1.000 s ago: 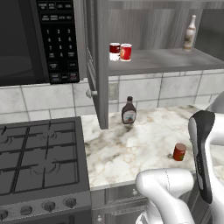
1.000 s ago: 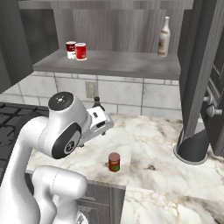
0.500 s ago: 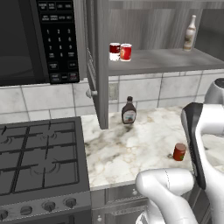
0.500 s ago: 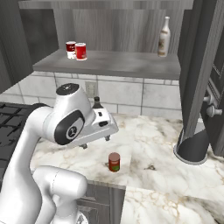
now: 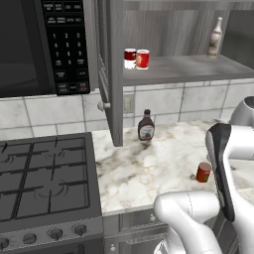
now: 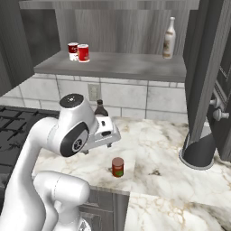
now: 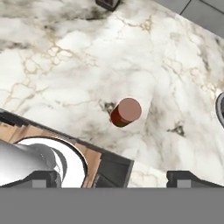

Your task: Pick the cans from the counter and place them in their designated side in the cabinet.

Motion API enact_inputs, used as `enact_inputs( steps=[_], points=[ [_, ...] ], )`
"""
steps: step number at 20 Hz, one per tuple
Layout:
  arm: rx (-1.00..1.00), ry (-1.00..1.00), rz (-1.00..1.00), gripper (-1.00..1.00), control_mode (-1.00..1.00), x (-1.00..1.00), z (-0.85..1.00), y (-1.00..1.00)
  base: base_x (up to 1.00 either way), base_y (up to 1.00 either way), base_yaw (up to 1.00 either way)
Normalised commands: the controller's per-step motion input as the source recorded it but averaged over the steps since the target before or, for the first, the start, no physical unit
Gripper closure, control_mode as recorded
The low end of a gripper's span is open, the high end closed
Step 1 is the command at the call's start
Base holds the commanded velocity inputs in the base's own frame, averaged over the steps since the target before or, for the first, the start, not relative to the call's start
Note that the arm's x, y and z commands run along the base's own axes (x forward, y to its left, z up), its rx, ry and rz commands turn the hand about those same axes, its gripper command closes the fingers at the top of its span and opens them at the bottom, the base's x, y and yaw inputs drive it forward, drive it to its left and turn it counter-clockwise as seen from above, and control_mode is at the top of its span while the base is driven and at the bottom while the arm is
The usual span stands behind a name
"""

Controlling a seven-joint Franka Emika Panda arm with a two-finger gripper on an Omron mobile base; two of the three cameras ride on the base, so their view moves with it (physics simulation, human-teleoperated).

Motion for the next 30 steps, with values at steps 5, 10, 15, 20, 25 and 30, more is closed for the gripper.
enact_inputs(
  steps=[5, 10, 15, 20, 25, 30],
  points=[
    [0.01, -0.06, -0.11, -1.0, -1.0, 0.31, -0.09, 0.0, 0.0, 0.0, 0.0],
    [0.07, 0.0, -0.19, -1.0, -1.0, 0.32, -0.07, 0.01, 0.0, 0.0, 0.0],
    [0.14, 0.01, -0.17, -1.0, -1.0, 0.16, -0.15, 0.0, 0.0, 0.0, 0.0],
    [0.11, 0.08, -0.09, -1.0, -1.0, 0.08, -0.19, -0.09, 0.0, 0.0, 0.0],
    [0.0, 0.0, -0.06, -1.0, -1.0, 0.1, -0.22, -0.05, 0.0, 0.0, 0.0],
    [0.0, 0.0, -0.06, -1.0, -1.0, 0.2, -0.22, 0.0, 0.0, 0.0, 0.0]
  ],
)
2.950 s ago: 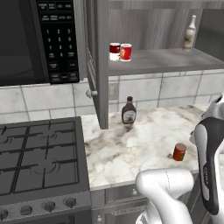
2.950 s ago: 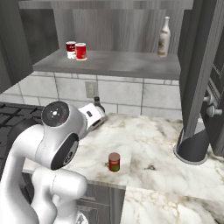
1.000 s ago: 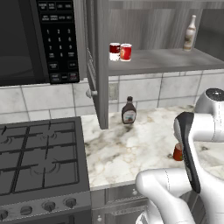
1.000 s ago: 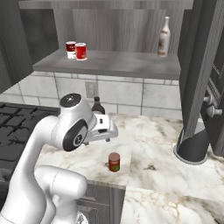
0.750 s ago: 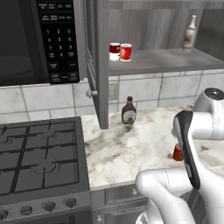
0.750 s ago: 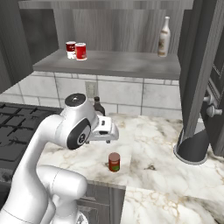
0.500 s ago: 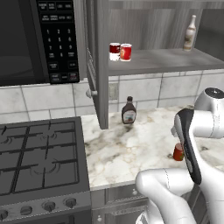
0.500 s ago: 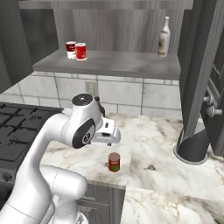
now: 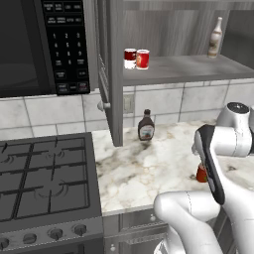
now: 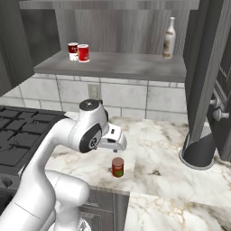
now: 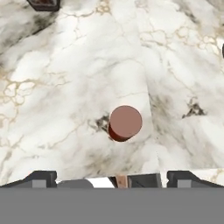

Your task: Pick the cans from the counter and place them in their designated side in the cabinet.

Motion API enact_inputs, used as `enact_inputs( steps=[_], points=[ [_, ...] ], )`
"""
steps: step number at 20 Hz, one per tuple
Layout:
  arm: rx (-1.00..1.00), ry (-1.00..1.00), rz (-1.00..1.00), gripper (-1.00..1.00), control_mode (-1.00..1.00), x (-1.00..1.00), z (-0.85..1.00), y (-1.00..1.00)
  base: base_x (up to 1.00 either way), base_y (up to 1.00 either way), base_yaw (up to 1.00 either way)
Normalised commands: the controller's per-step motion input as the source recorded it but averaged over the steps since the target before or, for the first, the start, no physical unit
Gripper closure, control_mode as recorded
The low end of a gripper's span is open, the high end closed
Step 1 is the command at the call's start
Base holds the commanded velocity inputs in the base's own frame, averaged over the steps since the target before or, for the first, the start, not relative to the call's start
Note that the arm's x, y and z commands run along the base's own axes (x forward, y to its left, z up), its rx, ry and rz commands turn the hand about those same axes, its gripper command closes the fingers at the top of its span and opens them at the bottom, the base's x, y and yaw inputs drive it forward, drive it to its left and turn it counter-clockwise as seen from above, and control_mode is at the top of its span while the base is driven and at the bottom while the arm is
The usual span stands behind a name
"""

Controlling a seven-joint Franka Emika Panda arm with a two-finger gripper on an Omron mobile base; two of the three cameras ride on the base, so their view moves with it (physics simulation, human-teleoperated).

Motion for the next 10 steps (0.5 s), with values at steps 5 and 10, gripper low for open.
enact_inputs(
  steps=[5, 10],
  points=[
    [0.0, 0.0, -0.05, -1.0, -1.0, 0.21, -0.22, 0.0, 0.0, 0.0, 0.0],
    [0.0, 0.0, -0.05, -1.0, -1.0, 0.23, -0.21, -0.01, 0.0, 0.0, 0.0]
  ],
)
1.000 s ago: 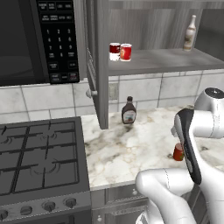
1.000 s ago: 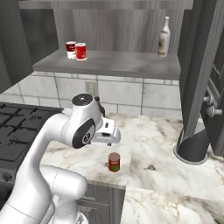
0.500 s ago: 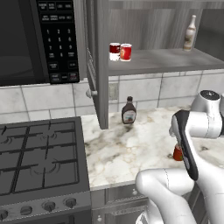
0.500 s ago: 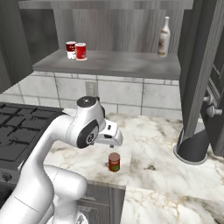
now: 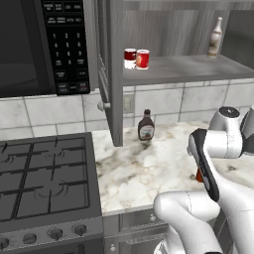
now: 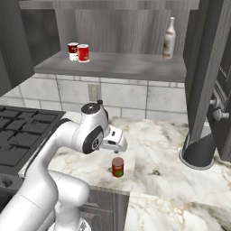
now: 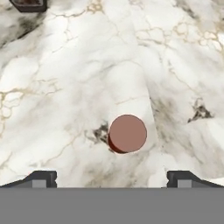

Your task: Pick the cans from the counter and place them in their designated side in the cabinet.

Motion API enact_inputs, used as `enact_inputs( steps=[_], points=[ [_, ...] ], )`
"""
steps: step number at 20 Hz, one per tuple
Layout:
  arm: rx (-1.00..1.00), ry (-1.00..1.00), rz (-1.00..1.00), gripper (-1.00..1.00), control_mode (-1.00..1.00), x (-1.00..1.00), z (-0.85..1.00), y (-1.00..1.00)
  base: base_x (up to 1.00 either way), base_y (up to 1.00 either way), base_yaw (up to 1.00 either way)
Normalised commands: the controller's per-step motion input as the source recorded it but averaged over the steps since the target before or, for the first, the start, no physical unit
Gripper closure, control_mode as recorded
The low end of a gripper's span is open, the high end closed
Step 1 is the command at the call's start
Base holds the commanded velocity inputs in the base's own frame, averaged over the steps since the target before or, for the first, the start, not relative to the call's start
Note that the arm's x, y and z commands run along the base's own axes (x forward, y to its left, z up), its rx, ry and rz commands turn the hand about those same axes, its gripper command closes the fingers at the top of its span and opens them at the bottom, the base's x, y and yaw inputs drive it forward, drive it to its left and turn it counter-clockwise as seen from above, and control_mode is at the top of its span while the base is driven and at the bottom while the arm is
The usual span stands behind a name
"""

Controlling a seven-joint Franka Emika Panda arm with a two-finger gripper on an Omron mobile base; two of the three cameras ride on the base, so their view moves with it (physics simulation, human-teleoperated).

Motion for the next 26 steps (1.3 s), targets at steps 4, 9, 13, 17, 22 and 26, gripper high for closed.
enact_inputs(
  steps=[4, 9, 13, 17, 22, 26],
  points=[
    [0.0, 0.01, -0.05, -1.0, -1.0, 0.23, -0.15, -0.1, 0.0, 0.0, 0.0],
    [0.01, 0.04, -0.04, -1.0, -1.0, 0.2, -0.13, -0.2, 0.0, 0.0, 0.0],
    [0.03, 0.06, -0.03, -1.0, -1.0, 0.17, -0.15, -0.14, 0.0, 0.0, 0.0],
    [0.05, 0.08, -0.03, -1.0, -1.0, 0.13, -0.21, -0.07, 0.0, 0.0, 0.0],
    [0.04, 0.07, -0.02, -1.0, -1.0, 0.04, -0.19, -0.04, 0.0, 0.0, 0.0],
    [0.03, 0.05, -0.02, -1.0, -1.0, 0.0, -0.18, -0.03, 0.0, 0.0, 0.0]
  ],
)
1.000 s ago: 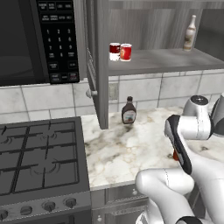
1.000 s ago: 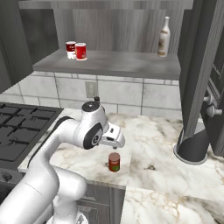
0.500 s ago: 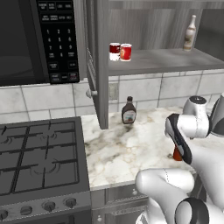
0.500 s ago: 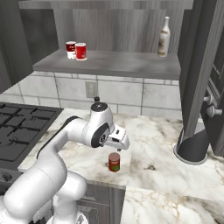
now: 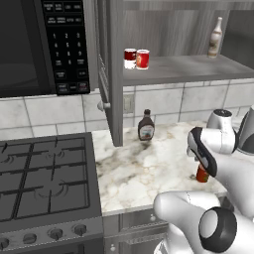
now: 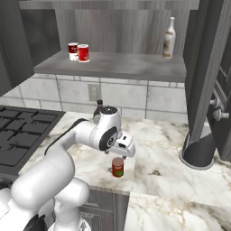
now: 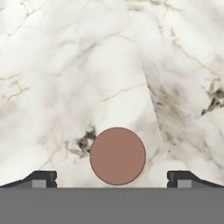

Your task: Pick the cans from the counter and place them in their designated side in the cabinet.

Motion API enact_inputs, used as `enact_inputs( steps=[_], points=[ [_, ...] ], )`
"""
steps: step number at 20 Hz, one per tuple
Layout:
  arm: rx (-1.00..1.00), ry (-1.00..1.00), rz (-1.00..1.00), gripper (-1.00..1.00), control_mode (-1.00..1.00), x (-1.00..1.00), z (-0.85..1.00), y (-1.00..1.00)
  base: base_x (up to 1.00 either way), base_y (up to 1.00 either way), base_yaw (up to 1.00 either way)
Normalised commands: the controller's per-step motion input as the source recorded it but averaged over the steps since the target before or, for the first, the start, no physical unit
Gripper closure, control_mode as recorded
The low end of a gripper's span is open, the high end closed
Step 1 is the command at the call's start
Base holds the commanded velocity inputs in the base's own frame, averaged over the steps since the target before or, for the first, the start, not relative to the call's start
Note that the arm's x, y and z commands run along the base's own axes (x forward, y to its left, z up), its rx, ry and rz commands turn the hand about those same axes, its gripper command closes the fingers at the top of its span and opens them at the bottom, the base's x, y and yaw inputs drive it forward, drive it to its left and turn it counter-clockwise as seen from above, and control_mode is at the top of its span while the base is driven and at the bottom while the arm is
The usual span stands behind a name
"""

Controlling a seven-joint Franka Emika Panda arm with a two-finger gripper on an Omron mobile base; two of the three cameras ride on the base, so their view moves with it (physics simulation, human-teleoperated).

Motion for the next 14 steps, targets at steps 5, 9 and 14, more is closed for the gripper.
enact_inputs(
  steps=[5, 9, 14],
  points=[
    [0.03, 0.05, -0.02, -1.0, -1.0, 0.0, -0.2, -0.03, 0.0, 0.0, 0.0],
    [0.02, 0.03, -0.02, -1.0, -1.0, 0.0, -0.2, -0.03, 0.0, 0.0, 0.0],
    [0.02, 0.03, -0.02, -1.0, -1.0, 0.0, -0.21, 0.0, 0.0, 0.0, 0.0]
  ],
)
